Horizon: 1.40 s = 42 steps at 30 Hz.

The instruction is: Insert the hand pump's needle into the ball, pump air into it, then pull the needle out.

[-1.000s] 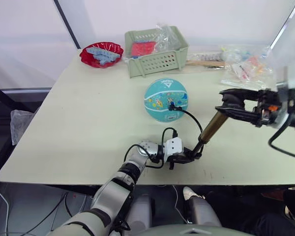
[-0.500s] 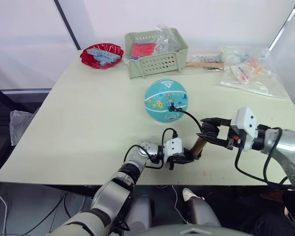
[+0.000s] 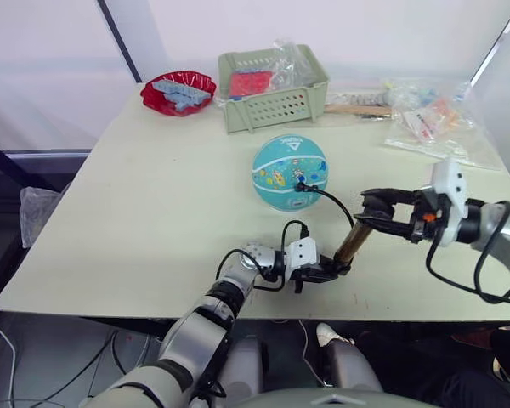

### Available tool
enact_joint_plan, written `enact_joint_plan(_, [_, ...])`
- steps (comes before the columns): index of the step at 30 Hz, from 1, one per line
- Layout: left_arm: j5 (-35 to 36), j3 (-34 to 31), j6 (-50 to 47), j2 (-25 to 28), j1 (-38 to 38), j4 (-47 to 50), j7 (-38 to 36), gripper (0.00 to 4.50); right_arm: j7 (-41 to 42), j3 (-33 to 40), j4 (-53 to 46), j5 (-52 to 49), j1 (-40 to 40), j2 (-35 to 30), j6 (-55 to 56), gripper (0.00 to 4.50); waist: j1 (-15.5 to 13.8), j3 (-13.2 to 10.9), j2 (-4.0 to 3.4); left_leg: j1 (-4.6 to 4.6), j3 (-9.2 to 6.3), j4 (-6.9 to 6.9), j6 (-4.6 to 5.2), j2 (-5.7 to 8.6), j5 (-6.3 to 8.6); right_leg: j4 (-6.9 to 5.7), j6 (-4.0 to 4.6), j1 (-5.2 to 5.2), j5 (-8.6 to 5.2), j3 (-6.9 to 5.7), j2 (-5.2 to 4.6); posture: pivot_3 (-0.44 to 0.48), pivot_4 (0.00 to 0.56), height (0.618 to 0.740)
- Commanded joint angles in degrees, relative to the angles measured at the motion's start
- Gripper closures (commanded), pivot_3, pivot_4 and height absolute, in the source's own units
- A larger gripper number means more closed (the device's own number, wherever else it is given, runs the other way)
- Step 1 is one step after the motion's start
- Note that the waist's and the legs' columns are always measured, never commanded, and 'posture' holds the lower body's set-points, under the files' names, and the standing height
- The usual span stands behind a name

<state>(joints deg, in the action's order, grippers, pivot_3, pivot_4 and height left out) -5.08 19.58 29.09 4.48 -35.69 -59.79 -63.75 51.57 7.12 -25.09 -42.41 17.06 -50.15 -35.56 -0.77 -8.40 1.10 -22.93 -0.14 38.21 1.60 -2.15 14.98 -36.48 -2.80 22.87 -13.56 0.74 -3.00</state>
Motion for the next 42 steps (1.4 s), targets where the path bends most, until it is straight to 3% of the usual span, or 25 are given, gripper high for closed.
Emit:
enact_joint_plan(1, [-3.68, 1.86, -2.14, 2.01, 2.98, -5.1, 0.45, 3.47, -0.39, 9.4, -1.87, -7.03, 5.26, -3.13, -3.0, 2.56, 0.0, -0.09, -0.03, -0.01, 0.0, 0.0, 0.0, 0.0, 0.0, 0.0, -0.01, 0.01, 0.0, 0.0, -0.03, 0.0, 0.15, 0.736])
enact_joint_plan(10, [-3.6, 1.89, -2.14, 1.99, 2.86, -5.24, 0.43, 3.47, -2.46, 14.59, -0.33, -15.92, 13.42, -7.35, -9.93, 2.56, 0.02, -0.15, -0.12, -0.03, -0.02, -0.01, 0.0, -0.03, 0.0, 0.02, -0.01, 0.03, 0.0, -0.02, -0.05, 0.0, 0.15, 0.736])
enact_joint_plan(16, [-3.54, 1.93, -2.15, 1.89, 3.16, -5.07, 0.43, 3.47, -2.7, 13.74, -1.73, -15.48, 12.34, -7.49, -10.48, 2.56, 0.05, -0.14, -0.14, -0.03, 0.0, -0.02, 0.0, -0.04, 0.0, 0.02, -0.01, 0.03, 0.0, 0.0, -0.07, 0.0, 0.15, 0.736])
enact_joint_plan(20, [-3.7, 2.19, -1.99, 1.9, 3.4, -5.01, 0.31, 3.47, 0.04, 8.24, -3.81, -7.79, 5.01, -7.59, -6.66, 2.56, 0.01, -0.09, -0.14, -0.01, -0.02, -0.04, 0.0, -0.04, 0.0, 0.02, -0.01, 0.01, -0.01, -0.02, -0.06, 0.0, 0.15, 0.736])
enact_joint_plan(30, [-3.66, 2.19, -2.07, 1.86, 3.45, -4.72, 0.59, 3.47, -1.06, -3.34, -2.6, 6.5, -8.0, 1.58, 6.41, 2.56, 0.23, 0.46, 0.2, 0.18, -0.08, -0.07, 0.0, -0.08, 0.0, 0.1, -0.26, -0.15, -0.16, -0.09, -0.01, 0.0, 0.15, 0.736])
enact_joint_plan(36, [-3.83, 2.15, -2.16, 1.84, 3.08, -4.86, 0.3, 3.47, -2.28, -9.8, 0.88, 15.5, -11.79, 7.15, 14.46, 2.56, 0.23, 0.64, 0.18, 0.19, -0.08, -0.09, 0.0, -0.06, 0.0, 0.15, -0.25, -0.16, -0.15, -0.11, 0.04, 0.0, 0.15, 0.736])
enact_joint_plan(42, [-3.78, 2.03, -2.2, 1.82, 2.61, -5.03, 0.21, 3.47, -2.25, -11.39, 2.53, 19.08, -12.39, 8.88, 17.69, 2.56, 0.22, 0.71, 0.09, 0.2, -0.07, -0.09, -0.01, -0.03, 0.0, 0.17, -0.25, -0.16, -0.15, -0.11, 0.06, 0.0, 0.15, 0.736])
